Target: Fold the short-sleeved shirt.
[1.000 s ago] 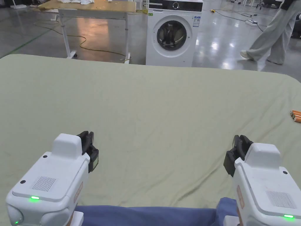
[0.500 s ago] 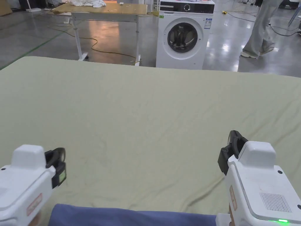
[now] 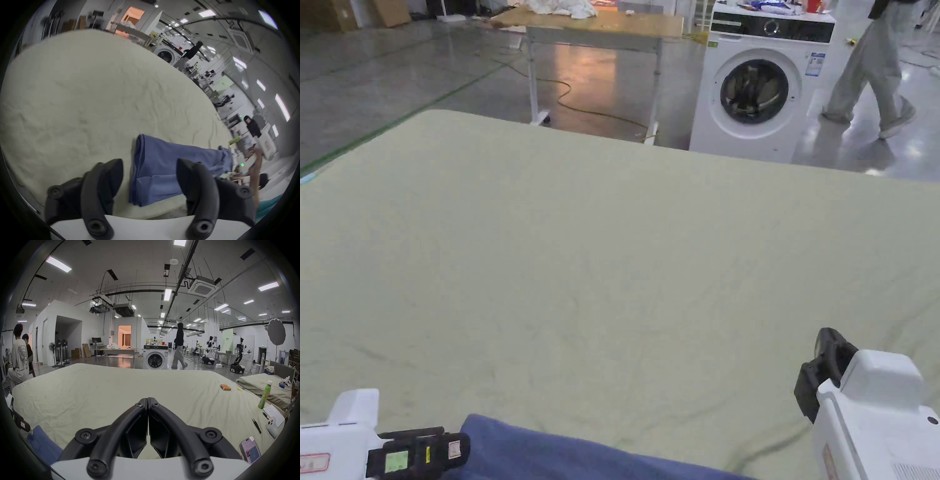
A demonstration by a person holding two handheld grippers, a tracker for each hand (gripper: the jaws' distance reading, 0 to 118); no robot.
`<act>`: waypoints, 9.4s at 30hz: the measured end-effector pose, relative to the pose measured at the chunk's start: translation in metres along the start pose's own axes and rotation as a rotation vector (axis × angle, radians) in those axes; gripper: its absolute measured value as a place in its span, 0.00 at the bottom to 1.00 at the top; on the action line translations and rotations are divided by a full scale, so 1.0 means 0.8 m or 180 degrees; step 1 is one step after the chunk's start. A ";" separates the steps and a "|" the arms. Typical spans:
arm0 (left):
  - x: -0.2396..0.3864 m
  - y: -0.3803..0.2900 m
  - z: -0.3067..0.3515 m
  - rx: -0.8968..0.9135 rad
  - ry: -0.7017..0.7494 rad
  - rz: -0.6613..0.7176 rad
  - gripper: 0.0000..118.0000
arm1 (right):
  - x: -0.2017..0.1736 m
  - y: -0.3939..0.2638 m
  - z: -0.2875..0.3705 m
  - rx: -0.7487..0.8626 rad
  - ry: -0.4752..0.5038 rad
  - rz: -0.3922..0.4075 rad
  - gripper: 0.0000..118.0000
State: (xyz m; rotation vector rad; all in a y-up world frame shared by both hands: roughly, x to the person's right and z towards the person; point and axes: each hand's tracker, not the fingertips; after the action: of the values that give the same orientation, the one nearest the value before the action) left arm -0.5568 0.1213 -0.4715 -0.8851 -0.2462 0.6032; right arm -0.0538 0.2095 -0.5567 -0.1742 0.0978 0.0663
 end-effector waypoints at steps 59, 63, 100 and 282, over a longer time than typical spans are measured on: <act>0.200 0.033 -0.025 -0.0592 -0.0589 -0.0254 0.03 | 0.039 -0.016 0.010 -0.0174 -0.0007 -0.0090 0.00; 0.221 0.018 -0.096 -0.0855 -0.0343 -0.0375 0.03 | 0.051 -0.021 0.016 -0.0225 -0.0071 -0.0128 0.00; 0.257 -0.060 -0.211 -0.1367 -0.0040 -0.0732 0.12 | 0.071 -0.033 0.030 -0.0374 -0.0218 -0.0098 0.00; 0.189 -0.032 -0.054 0.1962 0.1303 -0.1465 0.05 | -0.092 -0.150 0.084 -0.1021 0.0687 0.0245 0.00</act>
State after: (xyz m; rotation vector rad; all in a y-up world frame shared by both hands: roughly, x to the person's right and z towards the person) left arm -0.4054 0.1700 -0.4841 -0.3166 0.1101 0.0429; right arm -0.1115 0.0991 -0.4633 -0.4982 0.3097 0.1401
